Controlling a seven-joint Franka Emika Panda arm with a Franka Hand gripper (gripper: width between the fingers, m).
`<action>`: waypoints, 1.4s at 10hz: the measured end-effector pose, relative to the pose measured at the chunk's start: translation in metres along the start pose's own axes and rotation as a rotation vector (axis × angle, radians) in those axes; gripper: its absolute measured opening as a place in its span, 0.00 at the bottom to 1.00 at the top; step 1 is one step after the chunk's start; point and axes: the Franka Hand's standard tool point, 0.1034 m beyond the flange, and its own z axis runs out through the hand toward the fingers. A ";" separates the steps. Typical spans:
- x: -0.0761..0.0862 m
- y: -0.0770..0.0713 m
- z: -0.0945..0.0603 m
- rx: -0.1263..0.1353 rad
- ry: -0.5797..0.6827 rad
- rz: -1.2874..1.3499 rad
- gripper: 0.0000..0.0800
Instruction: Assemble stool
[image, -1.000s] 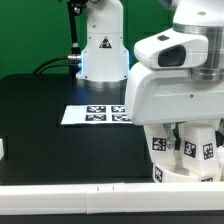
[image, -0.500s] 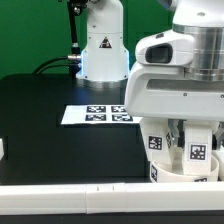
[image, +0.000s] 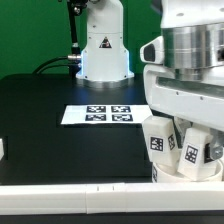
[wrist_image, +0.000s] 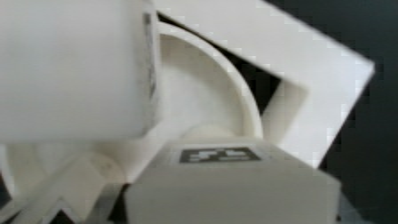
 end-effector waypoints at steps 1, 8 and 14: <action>-0.001 -0.001 0.000 0.003 -0.002 0.062 0.41; -0.013 -0.010 0.002 0.090 -0.043 0.965 0.41; -0.019 -0.012 0.003 0.124 -0.088 1.040 0.41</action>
Offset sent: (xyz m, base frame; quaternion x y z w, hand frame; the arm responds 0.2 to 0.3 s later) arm 0.0079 -0.0060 0.0194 0.0240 -0.0071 0.4322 0.9014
